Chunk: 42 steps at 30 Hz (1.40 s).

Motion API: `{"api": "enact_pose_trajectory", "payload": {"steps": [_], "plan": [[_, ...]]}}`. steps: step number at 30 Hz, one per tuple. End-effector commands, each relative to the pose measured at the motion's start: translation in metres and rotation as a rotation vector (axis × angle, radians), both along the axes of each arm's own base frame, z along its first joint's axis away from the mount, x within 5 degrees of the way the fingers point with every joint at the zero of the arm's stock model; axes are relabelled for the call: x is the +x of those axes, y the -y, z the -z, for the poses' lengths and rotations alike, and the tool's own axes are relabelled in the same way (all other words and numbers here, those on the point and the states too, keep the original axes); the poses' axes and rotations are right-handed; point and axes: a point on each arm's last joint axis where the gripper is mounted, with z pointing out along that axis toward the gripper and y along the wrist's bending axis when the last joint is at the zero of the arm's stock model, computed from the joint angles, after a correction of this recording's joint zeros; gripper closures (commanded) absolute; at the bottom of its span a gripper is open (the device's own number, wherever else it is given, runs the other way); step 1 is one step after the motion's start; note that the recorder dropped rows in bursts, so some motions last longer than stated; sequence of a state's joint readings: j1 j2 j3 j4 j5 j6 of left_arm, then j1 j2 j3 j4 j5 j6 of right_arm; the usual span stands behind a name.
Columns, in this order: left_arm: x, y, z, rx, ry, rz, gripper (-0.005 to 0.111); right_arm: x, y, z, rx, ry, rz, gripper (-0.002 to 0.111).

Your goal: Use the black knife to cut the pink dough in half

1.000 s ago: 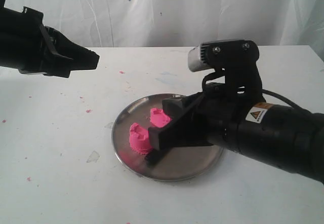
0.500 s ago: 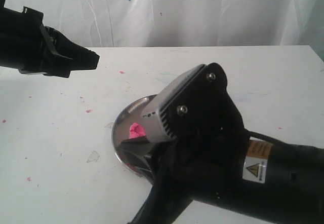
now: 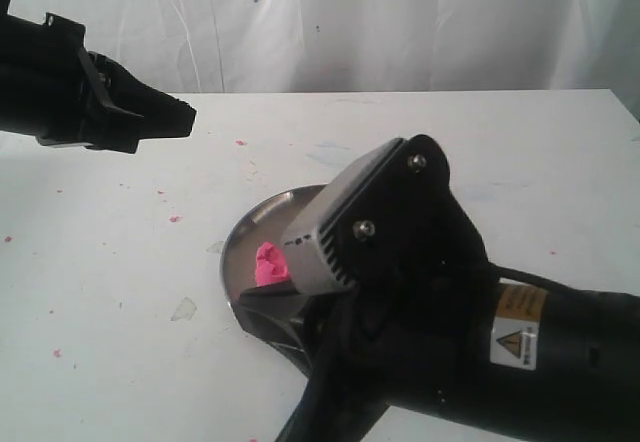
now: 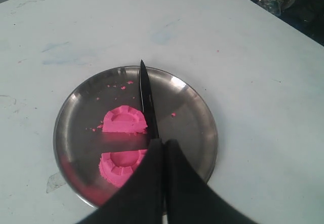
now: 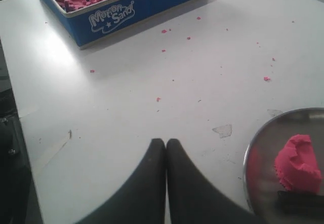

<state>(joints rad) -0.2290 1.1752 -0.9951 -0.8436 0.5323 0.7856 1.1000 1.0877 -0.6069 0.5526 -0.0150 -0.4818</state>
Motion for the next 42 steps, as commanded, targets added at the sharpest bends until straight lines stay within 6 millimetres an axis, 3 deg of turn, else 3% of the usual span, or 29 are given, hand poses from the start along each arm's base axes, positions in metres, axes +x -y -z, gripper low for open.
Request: {"api": "enact_pose_trajectory", "payload": {"steps": [1,9,21,29,42], "plan": [[-0.004,0.001,-0.001,-0.013,-0.003,0.011,0.107,0.011,0.017,-0.011,0.030,0.031,0.069,0.108],[-0.004,0.001,-0.001,-0.013,-0.003,0.011,0.107,0.029,0.063,-0.027,0.086,-0.027,0.272,0.108],[-0.004,0.001,-0.001,-0.013,-0.003,0.011,0.107,0.005,0.134,-0.051,0.137,0.058,0.484,0.108],[-0.004,0.001,-0.001,-0.013,-0.003,0.011,0.107,-0.026,0.164,-0.014,0.176,0.108,0.649,0.108],[-0.004,0.001,-0.001,-0.013,-0.003,0.011,0.107,-0.053,0.181,0.038,0.232,0.182,0.833,0.108]]}}
